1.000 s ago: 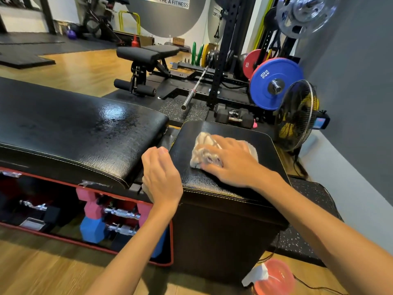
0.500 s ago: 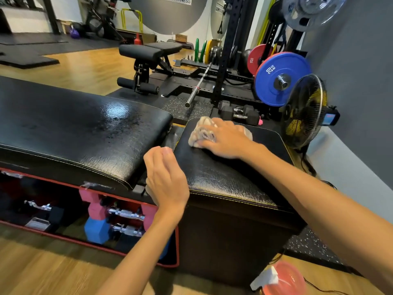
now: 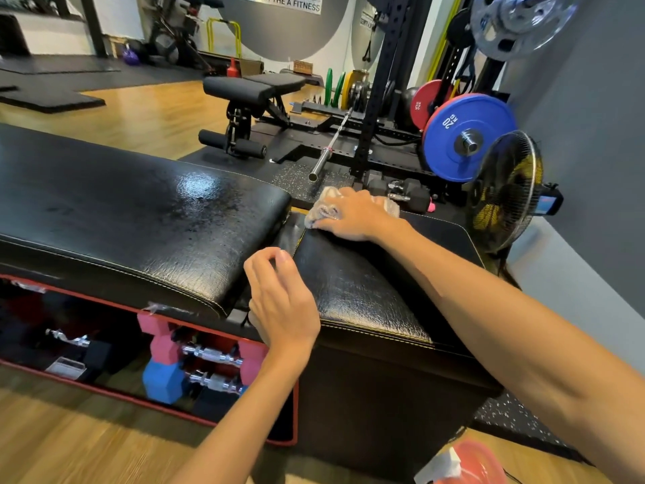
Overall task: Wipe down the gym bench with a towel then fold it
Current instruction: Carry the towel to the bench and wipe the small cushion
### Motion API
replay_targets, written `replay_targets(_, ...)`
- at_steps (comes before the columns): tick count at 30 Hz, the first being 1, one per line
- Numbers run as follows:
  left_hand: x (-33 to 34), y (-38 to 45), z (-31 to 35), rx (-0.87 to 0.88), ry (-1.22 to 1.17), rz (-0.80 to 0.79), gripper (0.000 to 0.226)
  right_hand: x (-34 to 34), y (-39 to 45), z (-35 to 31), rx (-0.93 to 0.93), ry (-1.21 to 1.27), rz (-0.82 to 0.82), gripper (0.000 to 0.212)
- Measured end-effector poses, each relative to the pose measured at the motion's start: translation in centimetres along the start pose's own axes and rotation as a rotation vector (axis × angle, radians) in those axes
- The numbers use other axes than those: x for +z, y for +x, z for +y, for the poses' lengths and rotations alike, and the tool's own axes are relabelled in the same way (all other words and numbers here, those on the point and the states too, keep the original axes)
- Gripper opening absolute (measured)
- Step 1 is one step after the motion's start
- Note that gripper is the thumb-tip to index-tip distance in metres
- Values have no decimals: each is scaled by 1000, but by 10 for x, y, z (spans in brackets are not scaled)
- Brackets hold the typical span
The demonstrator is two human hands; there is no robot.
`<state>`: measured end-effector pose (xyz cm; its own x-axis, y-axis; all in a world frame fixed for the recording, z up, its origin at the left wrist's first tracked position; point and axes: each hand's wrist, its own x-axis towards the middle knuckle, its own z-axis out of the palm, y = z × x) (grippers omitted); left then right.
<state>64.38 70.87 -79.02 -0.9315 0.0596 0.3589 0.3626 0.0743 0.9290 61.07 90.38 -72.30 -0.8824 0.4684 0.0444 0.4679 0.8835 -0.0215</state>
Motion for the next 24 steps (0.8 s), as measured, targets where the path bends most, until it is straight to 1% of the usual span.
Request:
replay_targets(2,-1,-1,2,-35,-18,2,49,3,-16,-14,-48,-11,-6,74)
replay_targets(5,-3,-1,3,-72,-13,-5,52,3,-45,-33,-98,-37,5,68)
replay_targets(9,-3,-2,4,-56,1,-8,53,0,-91,-53,-176,-42,36,58)
replay_targets(13,-3,-2,2,-44,-7,-13,51,-1,-127,-60,-222,-64,49,55)
replay_targets(18,-5,-4,1,41,-78,-25,55,-1,-146,-65,-241,-52,55,54)
replay_targets(24,-5,-3,-4,73,-102,-33,60,1,-145,-64,-232,-39,43,54)
